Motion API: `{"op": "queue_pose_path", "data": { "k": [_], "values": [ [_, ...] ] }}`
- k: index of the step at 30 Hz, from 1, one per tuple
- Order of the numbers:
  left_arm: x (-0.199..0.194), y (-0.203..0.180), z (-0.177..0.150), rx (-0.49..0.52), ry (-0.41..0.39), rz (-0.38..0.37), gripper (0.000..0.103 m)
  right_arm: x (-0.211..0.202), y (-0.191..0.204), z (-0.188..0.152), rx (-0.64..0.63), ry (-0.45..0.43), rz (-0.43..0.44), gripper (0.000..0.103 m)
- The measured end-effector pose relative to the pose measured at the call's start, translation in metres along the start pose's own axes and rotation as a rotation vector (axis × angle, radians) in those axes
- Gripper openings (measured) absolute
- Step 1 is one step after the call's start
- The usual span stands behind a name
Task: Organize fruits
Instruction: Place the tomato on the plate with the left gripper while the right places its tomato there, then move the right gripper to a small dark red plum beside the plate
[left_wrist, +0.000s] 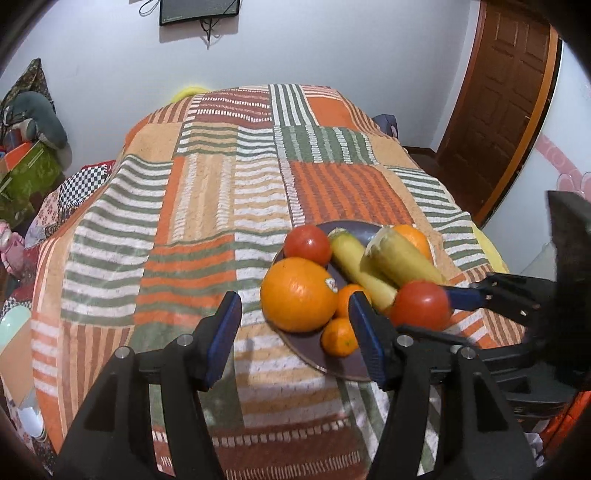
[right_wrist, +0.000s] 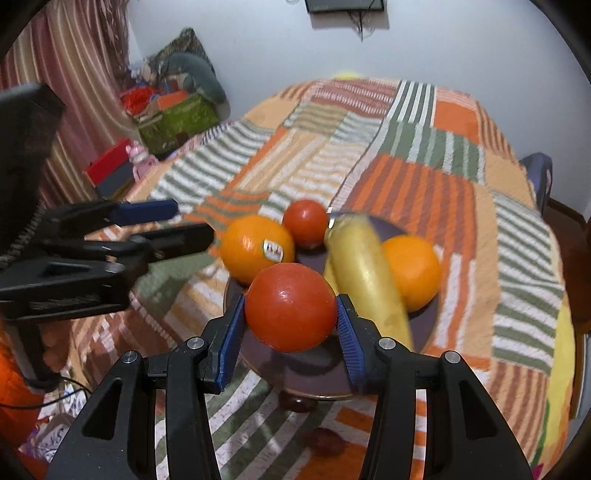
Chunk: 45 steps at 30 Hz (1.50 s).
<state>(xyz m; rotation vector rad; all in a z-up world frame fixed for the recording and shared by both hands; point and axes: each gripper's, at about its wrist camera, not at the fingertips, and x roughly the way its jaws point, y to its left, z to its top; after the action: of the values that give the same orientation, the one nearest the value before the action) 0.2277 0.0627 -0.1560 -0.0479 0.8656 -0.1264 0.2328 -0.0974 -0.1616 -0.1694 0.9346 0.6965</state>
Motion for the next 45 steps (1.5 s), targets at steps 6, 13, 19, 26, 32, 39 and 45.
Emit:
{"op": "queue_pose_path", "data": {
  "k": [6, 13, 19, 26, 32, 39, 45],
  "values": [
    [0.001, -0.001, -0.01, 0.003, 0.017, -0.003, 0.06, 0.021, -0.002, -0.006, 0.025, 0.074, 0.007, 0.045],
    [0.0, -0.006, -0.017, -0.001, 0.031, -0.02, 0.06, 0.013, 0.001, -0.008, 0.042, 0.064, 0.021, 0.057],
    [-0.011, -0.014, -0.022, 0.006, 0.024, -0.029, 0.06, -0.01, 0.003, -0.016, 0.022, 0.01, -0.039, 0.06],
    [-0.021, -0.025, -0.035, 0.013, 0.03, -0.044, 0.063, -0.028, -0.006, -0.034, 0.018, 0.014, -0.085, 0.06],
    [-0.02, -0.037, -0.047, 0.02, 0.062, -0.064, 0.063, -0.026, -0.013, -0.057, 0.043, 0.055, -0.087, 0.06],
    [-0.015, -0.047, -0.057, 0.032, 0.102, -0.08, 0.063, -0.013, -0.012, -0.069, 0.047, 0.103, -0.067, 0.043],
    [-0.002, -0.059, -0.064, 0.036, 0.146, -0.109, 0.063, -0.015, -0.017, -0.077, 0.061, 0.095, -0.055, 0.026]
  ]
}}
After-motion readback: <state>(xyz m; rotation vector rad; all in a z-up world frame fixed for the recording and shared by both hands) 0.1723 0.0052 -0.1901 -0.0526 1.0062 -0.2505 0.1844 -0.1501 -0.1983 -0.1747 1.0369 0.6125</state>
